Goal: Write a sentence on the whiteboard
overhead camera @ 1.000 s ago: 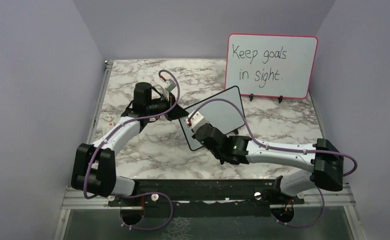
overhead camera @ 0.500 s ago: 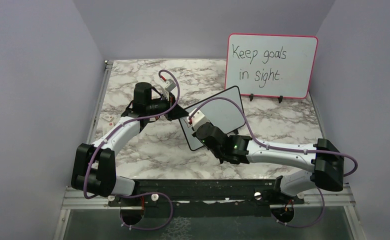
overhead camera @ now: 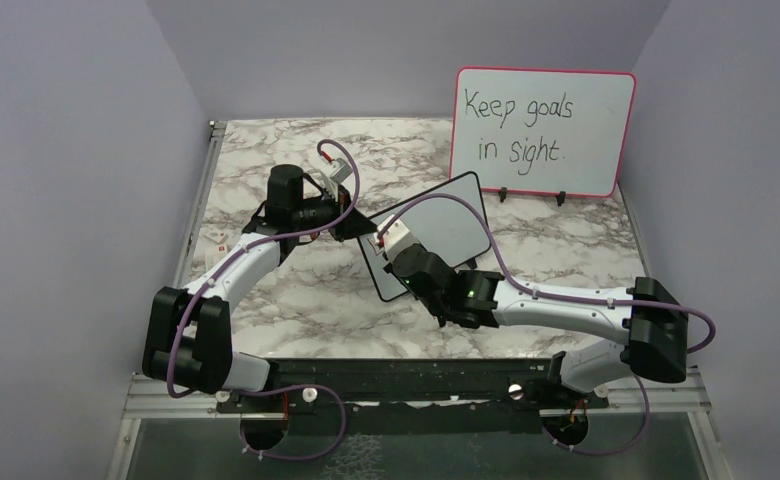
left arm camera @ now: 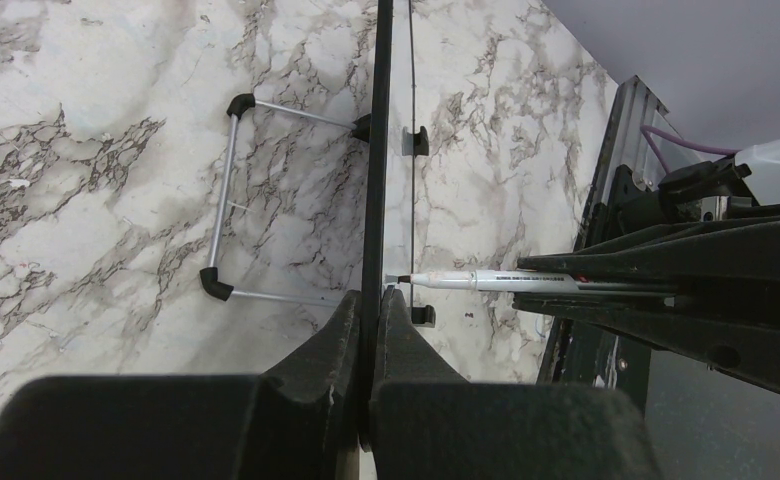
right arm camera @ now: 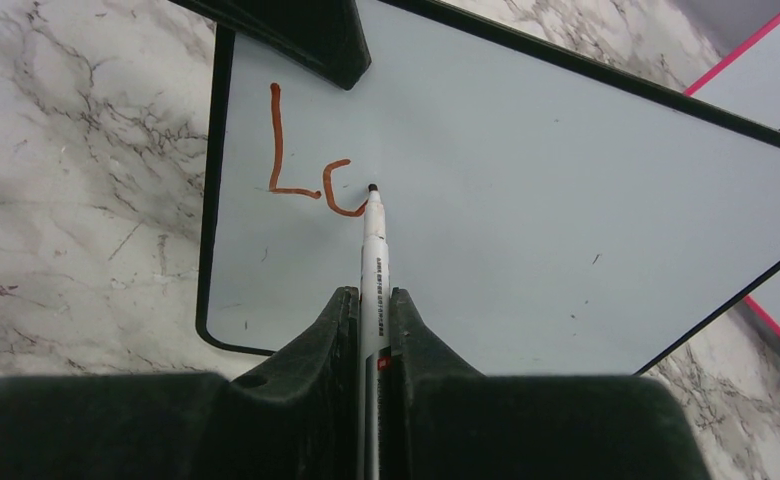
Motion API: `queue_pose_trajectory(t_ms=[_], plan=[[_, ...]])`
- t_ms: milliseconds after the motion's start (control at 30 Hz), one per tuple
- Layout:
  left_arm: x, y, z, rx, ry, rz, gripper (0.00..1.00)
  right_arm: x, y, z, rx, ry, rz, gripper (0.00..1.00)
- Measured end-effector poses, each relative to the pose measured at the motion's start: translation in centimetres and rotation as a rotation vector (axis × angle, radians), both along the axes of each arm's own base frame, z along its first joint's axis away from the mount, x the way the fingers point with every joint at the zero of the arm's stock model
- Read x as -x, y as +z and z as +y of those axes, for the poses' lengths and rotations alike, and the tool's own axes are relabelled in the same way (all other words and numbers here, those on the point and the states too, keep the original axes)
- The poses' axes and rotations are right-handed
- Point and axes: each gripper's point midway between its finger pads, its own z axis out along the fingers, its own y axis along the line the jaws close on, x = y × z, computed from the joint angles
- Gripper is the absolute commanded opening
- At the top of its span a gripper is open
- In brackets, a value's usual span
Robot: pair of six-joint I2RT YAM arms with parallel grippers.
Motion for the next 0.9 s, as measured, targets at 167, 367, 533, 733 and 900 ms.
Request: queue_pose_trajectory(t_ms=[167, 367, 533, 733, 900], plan=[[0.0, 0.0, 0.0, 0.0, 0.0, 0.0, 0.0, -0.1, 0.2, 0.2, -0.008, 0.002, -0.007, 0.01], [0.0, 0.0, 0.0, -0.001, 0.0, 0.001, 0.0, -0.2, 0.4, 0.3, -0.019, 0.003, -0.012, 0.0], [0.0, 0.0, 0.0, -0.002, 0.0, 0.0, 0.0, -0.2, 0.5, 0.4, -0.022, 0.007, -0.011, 0.0], [0.0, 0.0, 0.0, -0.003, -0.001, 0.0, 0.0, -0.1, 0.7, 0.6, -0.032, 0.026, -0.007, 0.01], [0.0, 0.0, 0.0, -0.004, -0.001, 0.0, 0.0, 0.1, 0.7, 1.1, -0.042, 0.049, -0.002, 0.0]])
